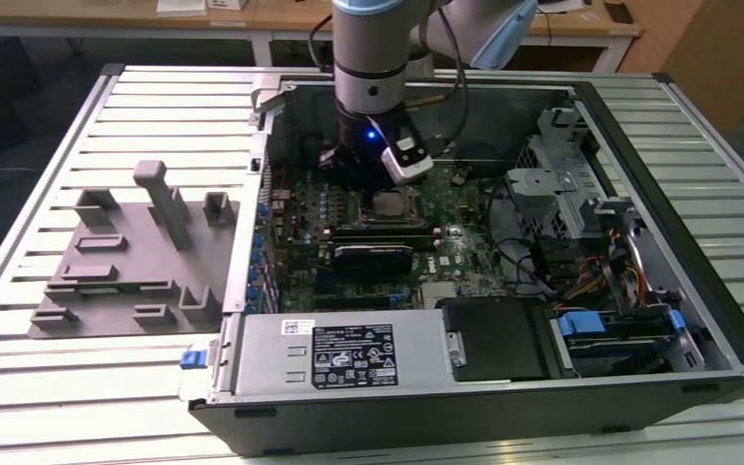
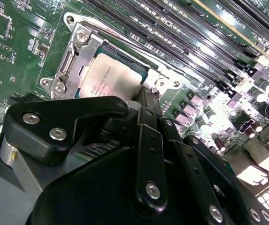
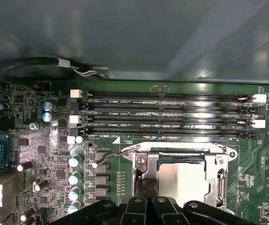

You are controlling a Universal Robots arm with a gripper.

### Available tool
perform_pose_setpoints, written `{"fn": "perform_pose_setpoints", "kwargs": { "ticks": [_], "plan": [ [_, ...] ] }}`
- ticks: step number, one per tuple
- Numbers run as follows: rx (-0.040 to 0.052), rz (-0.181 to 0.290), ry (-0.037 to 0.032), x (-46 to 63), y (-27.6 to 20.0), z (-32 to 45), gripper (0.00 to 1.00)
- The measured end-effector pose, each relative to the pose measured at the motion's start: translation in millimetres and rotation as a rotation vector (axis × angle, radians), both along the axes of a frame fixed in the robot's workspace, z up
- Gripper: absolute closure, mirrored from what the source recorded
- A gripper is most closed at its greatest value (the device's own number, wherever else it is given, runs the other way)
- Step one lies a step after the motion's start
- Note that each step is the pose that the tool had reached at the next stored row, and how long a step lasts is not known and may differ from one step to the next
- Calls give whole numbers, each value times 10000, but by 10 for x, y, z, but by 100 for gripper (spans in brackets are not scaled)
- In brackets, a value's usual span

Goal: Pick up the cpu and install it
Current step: 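Close the cpu cover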

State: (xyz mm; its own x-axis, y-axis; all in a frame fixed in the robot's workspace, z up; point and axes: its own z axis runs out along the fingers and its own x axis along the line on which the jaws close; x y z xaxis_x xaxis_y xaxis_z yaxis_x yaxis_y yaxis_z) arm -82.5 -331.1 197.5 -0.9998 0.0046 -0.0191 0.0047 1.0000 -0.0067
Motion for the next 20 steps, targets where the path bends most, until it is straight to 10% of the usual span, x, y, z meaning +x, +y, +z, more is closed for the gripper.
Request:
{"fn": "perform_pose_setpoints", "kwargs": {
  "ticks": [20],
  "plan": [
    [0,-1,-54,-3,0,268,89]
  ]
}}
